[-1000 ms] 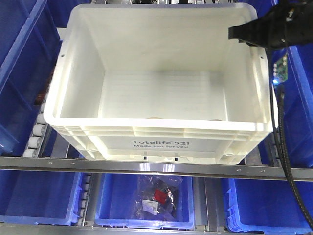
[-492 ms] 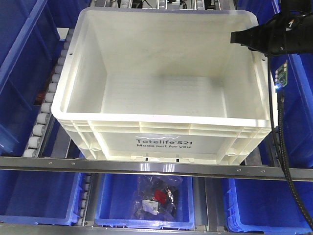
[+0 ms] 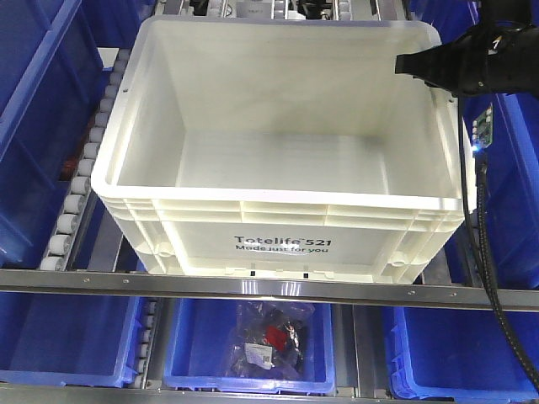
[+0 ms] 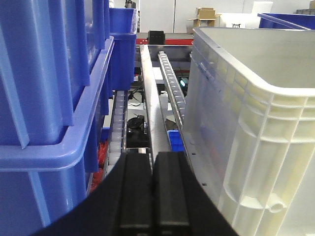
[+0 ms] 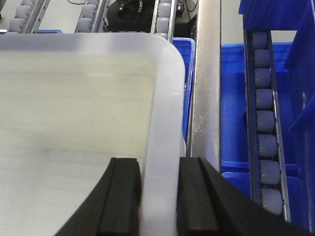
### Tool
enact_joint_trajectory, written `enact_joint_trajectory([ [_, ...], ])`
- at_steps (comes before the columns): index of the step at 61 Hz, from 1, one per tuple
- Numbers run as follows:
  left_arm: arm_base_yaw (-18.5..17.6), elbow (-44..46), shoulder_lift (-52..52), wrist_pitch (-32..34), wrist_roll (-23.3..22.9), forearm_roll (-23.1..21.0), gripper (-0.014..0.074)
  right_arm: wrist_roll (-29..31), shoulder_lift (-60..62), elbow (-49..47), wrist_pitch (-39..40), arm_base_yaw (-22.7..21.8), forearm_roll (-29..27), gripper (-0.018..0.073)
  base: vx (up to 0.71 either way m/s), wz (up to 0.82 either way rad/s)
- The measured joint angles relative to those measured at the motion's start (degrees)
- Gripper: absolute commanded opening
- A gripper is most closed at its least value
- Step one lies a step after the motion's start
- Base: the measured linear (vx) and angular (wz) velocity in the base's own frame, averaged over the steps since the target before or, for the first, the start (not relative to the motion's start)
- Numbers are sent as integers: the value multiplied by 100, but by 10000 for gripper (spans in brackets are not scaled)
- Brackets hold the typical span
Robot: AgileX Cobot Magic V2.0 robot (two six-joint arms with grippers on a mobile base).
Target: Place moving items into box and shelve
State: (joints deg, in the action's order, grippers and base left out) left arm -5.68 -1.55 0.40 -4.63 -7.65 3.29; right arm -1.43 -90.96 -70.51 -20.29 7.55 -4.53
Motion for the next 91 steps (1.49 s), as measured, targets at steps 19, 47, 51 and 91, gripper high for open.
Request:
enact_joint_trajectory([
  [19,0,0,0,0,0,0,-7,-65,-20,0,166,0,-73,247,0,0],
  [47,0,0,0,0,0,0,-7,-182,-221,-25,728,0,-669,497,0,0],
  [51,0,0,0,0,0,0,-7,-69,-228,-25,728,0,-691,533,0,0],
  [91,0,0,0,0,0,0,-7,608,418,-25,1163,-4,-726,491,0,0],
])
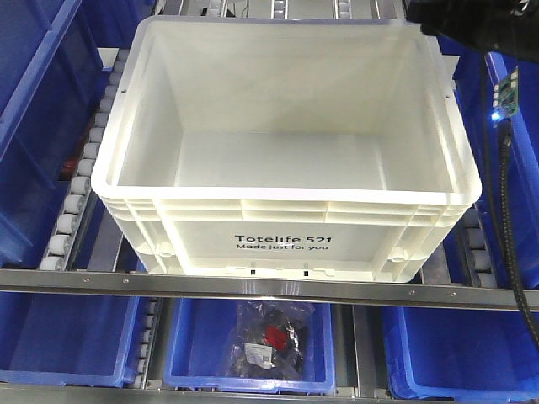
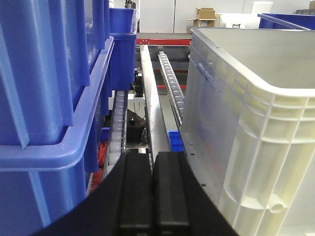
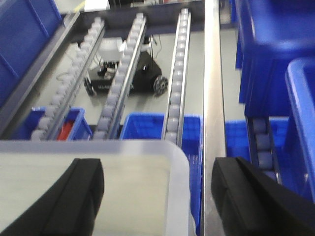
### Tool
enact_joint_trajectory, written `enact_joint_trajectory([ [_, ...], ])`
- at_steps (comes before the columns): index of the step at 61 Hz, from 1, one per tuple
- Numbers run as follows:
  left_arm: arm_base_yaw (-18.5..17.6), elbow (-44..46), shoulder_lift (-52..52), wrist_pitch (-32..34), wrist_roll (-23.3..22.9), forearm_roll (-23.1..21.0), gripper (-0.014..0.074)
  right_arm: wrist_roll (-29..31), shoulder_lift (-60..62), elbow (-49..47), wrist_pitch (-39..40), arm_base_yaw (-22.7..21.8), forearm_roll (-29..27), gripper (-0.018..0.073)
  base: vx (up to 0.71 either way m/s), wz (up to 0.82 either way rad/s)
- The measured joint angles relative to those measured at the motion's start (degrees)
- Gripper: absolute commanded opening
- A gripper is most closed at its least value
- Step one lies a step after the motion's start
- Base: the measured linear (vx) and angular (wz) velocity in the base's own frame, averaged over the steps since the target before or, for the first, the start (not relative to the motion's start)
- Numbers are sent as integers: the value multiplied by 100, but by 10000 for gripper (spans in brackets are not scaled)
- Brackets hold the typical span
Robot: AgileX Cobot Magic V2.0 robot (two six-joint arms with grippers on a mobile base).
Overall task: Place moving items into box and shelve
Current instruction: 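Open the right gripper and withdraw it from the tote rim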
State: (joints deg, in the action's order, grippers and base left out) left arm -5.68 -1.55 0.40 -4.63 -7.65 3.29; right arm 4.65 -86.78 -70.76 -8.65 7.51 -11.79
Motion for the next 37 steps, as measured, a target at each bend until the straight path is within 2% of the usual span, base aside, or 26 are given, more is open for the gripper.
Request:
enact_joint_trajectory([
  [18,0,0,0,0,0,0,-7,140,298,185,-385,-122,103,444,0,0],
  [37,0,0,0,0,0,0,-7,316,2053,2064,125,-630,107,378,0,0],
])
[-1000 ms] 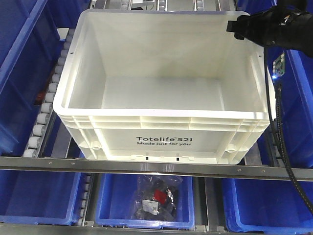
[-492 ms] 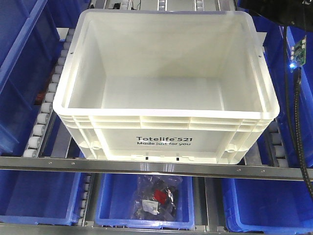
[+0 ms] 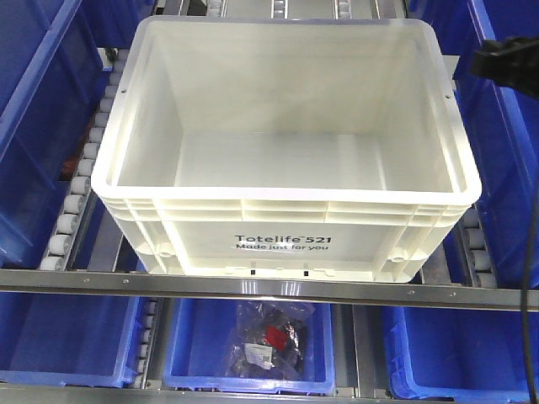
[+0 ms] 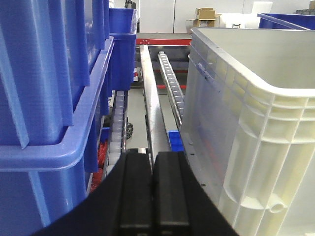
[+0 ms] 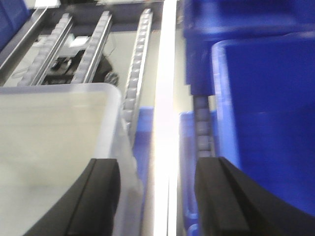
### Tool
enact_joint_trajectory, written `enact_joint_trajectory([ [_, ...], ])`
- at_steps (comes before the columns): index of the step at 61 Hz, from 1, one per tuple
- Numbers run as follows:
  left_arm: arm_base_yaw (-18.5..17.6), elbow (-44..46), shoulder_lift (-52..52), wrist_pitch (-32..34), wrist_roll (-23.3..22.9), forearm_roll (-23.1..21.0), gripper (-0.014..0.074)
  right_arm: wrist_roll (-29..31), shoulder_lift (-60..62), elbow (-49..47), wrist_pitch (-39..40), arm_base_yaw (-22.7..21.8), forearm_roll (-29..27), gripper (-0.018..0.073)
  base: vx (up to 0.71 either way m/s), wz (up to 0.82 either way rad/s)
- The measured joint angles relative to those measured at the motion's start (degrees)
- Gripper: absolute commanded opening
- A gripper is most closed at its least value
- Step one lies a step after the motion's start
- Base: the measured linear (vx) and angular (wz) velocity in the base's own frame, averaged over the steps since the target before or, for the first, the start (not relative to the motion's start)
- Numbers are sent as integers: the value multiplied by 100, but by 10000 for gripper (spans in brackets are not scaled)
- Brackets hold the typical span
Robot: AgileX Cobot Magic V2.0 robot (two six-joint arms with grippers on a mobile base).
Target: Place moving items into box and shelve
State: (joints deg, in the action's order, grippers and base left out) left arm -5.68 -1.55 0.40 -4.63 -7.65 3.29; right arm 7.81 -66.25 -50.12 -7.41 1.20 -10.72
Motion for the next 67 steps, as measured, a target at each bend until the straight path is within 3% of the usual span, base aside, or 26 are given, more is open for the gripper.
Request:
enact_joint_trajectory([
  [13,0,0,0,0,0,0,-7,22,1588,976,10,-44,0,290,0,0],
  [22,0,0,0,0,0,0,-7,151,2581,1496,-231,-44,72,161,0,0],
  [33,0,0,0,0,0,0,-7,313,3739,2044,-638,-44,816,-13,0,0],
  [44,0,0,0,0,0,0,-7,-439,4905,3264,-285,-44,1204,-10,0,0],
  [52,0,0,0,0,0,0,-7,-547,5454,4187,85,-44,1549,-8,0,0],
  [67,0,0,0,0,0,0,-7,-547,6238,5178,554,-68,1276,-7,0,0],
])
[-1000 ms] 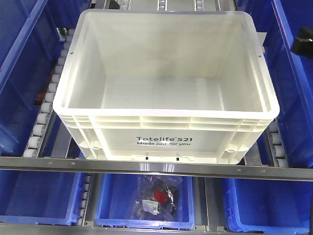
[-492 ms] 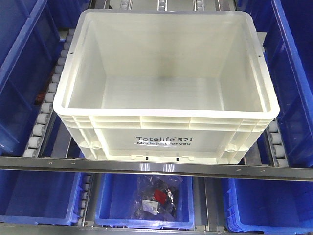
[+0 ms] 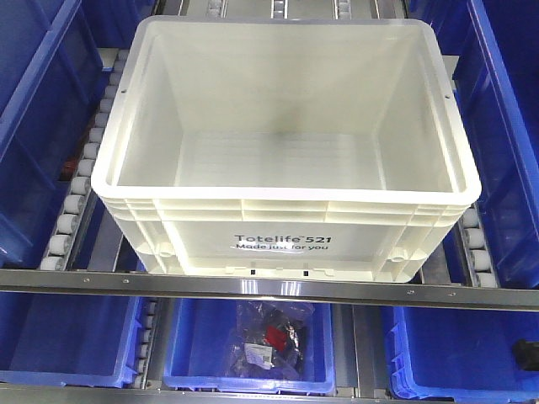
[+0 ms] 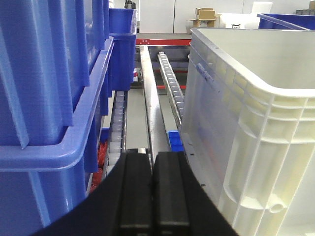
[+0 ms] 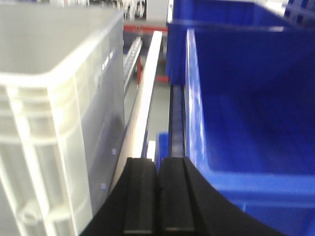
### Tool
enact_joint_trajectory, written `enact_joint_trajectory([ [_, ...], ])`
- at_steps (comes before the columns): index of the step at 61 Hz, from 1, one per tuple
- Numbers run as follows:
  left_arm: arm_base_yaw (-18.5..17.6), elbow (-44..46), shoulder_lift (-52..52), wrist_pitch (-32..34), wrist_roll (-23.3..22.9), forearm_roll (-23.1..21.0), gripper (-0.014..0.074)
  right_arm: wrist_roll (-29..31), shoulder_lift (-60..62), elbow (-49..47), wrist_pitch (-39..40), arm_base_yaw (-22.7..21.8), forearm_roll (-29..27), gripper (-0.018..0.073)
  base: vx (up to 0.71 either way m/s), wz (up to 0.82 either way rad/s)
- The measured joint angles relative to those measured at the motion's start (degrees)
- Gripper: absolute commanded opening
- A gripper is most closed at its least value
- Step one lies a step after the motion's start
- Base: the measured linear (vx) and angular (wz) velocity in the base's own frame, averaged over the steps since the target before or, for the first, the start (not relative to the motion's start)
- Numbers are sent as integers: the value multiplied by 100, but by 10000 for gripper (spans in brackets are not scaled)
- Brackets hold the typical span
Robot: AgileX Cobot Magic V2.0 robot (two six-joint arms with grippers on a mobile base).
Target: Place moving items into box and shelve
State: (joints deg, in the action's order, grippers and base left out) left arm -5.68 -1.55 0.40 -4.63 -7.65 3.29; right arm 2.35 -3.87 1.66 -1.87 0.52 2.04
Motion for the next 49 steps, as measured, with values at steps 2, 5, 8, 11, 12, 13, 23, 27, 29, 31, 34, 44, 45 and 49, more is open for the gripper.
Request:
enact_joint_trajectory([
  [2,0,0,0,0,0,0,-7,5,128,0,22,-39,-34,-7,0,0],
  [5,0,0,0,0,0,0,-7,26,307,0,4,-158,-58,-7,0,0],
  [8,0,0,0,0,0,0,-7,65,408,5,-79,-354,-73,-6,0,0],
  [11,0,0,0,-5,0,0,-7,98,430,5,-188,-586,-170,-5,0,0],
  [12,0,0,0,-5,0,0,-7,107,437,5,-207,-639,-204,-5,0,0],
  [13,0,0,0,-5,0,0,-7,112,437,5,-236,-710,-299,-5,0,0],
  [23,0,0,0,-5,0,0,-7,183,437,5,-297,-896,-641,-3,0,0],
  [27,0,0,0,-5,0,0,-7,202,437,5,-297,-896,-487,-3,0,0],
  [29,0,0,0,-5,0,0,-7,210,437,5,-299,-896,-403,-3,0,0],
  [31,0,0,0,-5,0,0,-7,215,437,5,-299,-896,-332,-3,0,0],
  [34,0,0,0,-5,0,0,-7,224,437,5,-299,-896,-272,-3,0,0],
  [44,0,0,0,-5,0,0,-7,224,437,5,-342,-896,-271,-3,0,0],
  [45,0,0,0,-5,0,0,-7,224,437,5,-342,-896,-271,-3,0,0],
  [49,0,0,0,-5,0,0,-7,224,437,5,-346,-896,-271,-3,0,0],
])
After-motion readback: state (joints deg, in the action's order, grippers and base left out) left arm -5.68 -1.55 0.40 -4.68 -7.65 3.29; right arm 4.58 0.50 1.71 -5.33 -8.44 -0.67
